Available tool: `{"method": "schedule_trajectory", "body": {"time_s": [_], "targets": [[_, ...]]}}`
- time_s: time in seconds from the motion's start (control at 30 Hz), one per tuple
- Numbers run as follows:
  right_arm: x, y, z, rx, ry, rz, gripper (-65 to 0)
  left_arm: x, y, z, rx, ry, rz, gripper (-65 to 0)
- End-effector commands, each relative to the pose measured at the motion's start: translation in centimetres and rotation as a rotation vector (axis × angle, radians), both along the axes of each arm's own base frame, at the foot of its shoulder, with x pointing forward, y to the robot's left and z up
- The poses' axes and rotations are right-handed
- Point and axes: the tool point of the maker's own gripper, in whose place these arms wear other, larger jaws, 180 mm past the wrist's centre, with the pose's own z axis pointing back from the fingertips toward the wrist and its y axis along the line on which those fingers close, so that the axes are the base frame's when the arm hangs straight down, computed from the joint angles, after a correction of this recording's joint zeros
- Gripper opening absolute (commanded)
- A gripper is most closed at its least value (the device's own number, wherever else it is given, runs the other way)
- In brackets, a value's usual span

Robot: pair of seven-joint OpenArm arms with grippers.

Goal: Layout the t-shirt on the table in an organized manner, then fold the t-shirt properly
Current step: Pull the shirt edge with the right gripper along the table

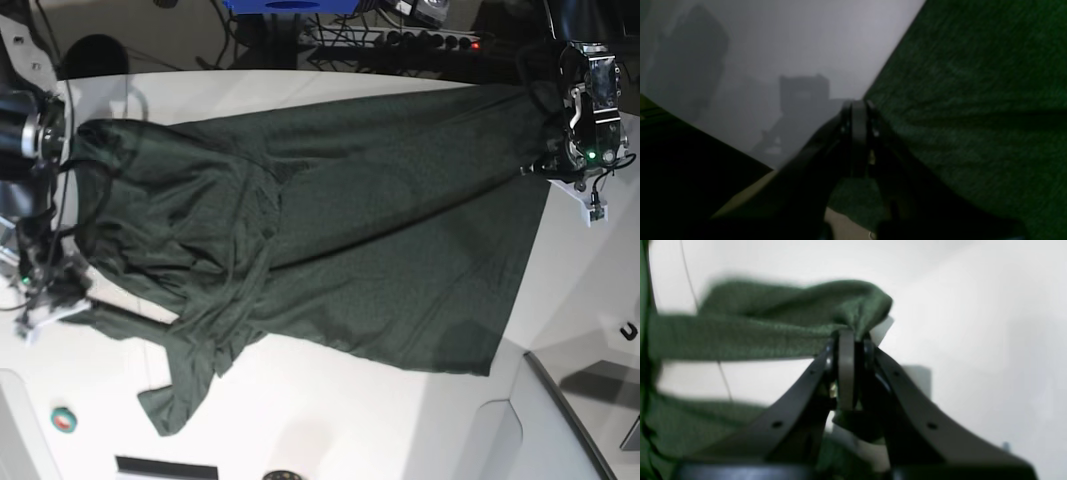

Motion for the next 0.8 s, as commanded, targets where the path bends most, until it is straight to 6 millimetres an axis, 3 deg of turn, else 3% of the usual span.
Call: {"method": "schedule_trajectory", "body": {"time_s": [0.0, 0.13, 0.43, 0.67, 0.73, 0.77], "targets": [[2.5, -1.2, 3.1, -0.025, -0.086, -0.007, -65.0, 0.9, 1.1, 1.3, 0.040, -0.032, -0.005, -65.0], [3.4, -2.3, 4.6, -0.041, -0.113, -0.015, -65.0, 1.0, 1.0, 1.3, 0.040, -0.033, -0.006, -65.0], [6.3, -2.6, 8.6, -0.070, -0.235, -0.018, -64.8, 1.0, 1.1, 1.3, 0.039, -0.033, -0.003, -65.0], [10.4, -3.6, 15.2, -0.083, -0.360, -0.032, -64.5, 0.9, 1.2, 1.4, 0.040, -0.034, 0.001, -65.0], [11.8, -3.7, 17.7, -0.083, -0.405, -0.035, -58.8, 0.9, 1.2, 1.4, 0.039, -0.033, 0.002, -65.0], [12.2, -3.6, 18.5, -0.079, -0.416, -0.034, -52.7, 0.9, 1.2, 1.4, 0.039, -0.033, 0.000, -65.0]]}}
